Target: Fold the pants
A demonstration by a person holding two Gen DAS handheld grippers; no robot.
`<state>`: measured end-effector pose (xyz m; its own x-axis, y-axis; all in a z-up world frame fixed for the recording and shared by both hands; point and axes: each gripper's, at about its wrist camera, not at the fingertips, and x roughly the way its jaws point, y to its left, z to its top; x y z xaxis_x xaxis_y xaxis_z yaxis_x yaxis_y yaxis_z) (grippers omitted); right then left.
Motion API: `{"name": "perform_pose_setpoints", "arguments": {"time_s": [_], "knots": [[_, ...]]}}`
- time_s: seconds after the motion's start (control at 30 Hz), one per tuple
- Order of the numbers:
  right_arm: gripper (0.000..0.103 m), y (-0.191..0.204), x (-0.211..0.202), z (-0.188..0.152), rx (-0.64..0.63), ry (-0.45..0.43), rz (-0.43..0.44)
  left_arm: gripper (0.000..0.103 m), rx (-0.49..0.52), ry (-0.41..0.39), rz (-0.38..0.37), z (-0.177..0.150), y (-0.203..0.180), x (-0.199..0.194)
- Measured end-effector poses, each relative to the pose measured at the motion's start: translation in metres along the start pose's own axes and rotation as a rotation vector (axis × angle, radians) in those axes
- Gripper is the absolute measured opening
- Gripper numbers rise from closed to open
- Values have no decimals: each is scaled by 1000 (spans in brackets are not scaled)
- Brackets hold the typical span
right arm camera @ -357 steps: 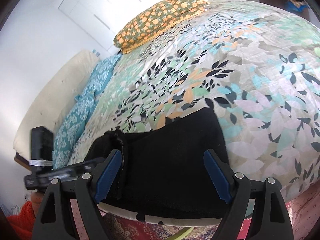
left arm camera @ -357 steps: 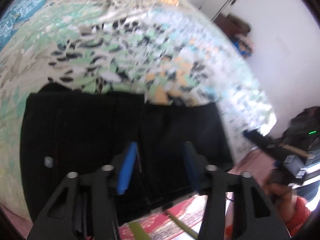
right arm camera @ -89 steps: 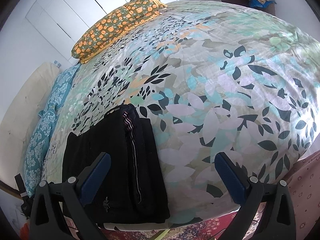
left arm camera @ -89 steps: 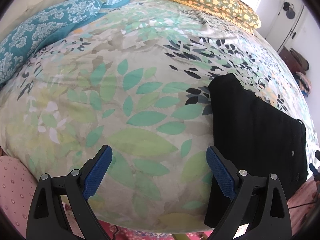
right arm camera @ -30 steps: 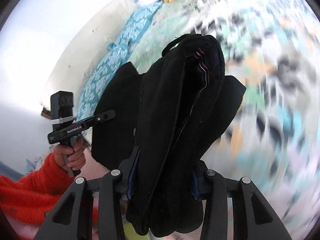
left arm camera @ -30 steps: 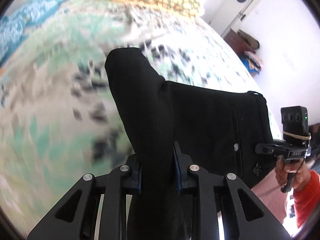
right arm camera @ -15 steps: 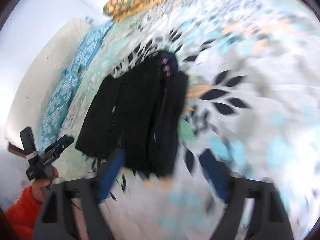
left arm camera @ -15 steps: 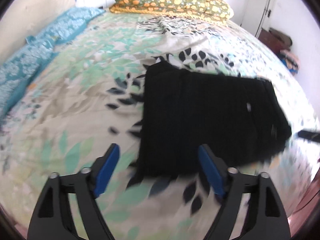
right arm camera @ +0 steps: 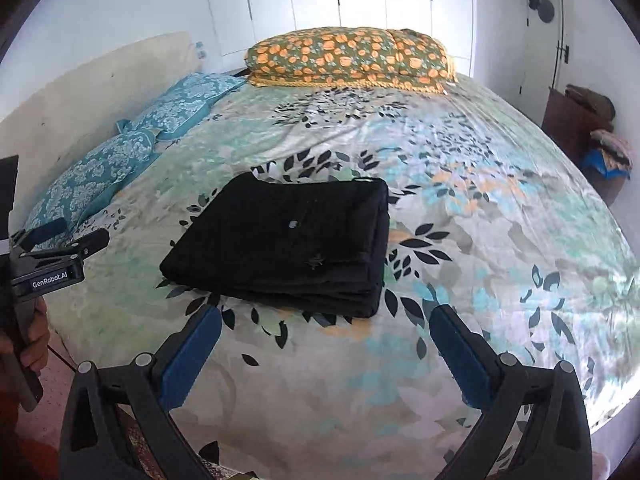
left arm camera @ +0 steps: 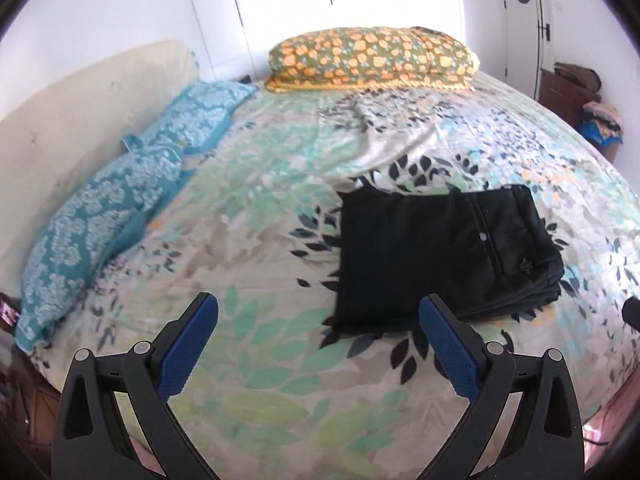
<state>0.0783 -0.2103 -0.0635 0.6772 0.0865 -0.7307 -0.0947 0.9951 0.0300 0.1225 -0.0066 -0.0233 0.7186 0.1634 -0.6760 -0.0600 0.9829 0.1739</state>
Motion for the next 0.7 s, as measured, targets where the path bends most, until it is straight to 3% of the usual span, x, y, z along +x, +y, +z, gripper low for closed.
{"name": "perform_pose_setpoints", "arguments": {"time_s": [0.23,0.4,0.6,0.7], "knots": [[103,29,-11,5,-66,-34,-27,101,-85,-17,-16,4,24,-20],[103,32,-18,3,-67,-43,-63,101,-95,-40,31,1,23,-28],[103,30,-25,-2,-23,-13,-155,101,-45,-24,-74,-9,4,-39],[103,29,-25,-8,7,3,-150,101,-92,9,-120,-19,2,-42]]}}
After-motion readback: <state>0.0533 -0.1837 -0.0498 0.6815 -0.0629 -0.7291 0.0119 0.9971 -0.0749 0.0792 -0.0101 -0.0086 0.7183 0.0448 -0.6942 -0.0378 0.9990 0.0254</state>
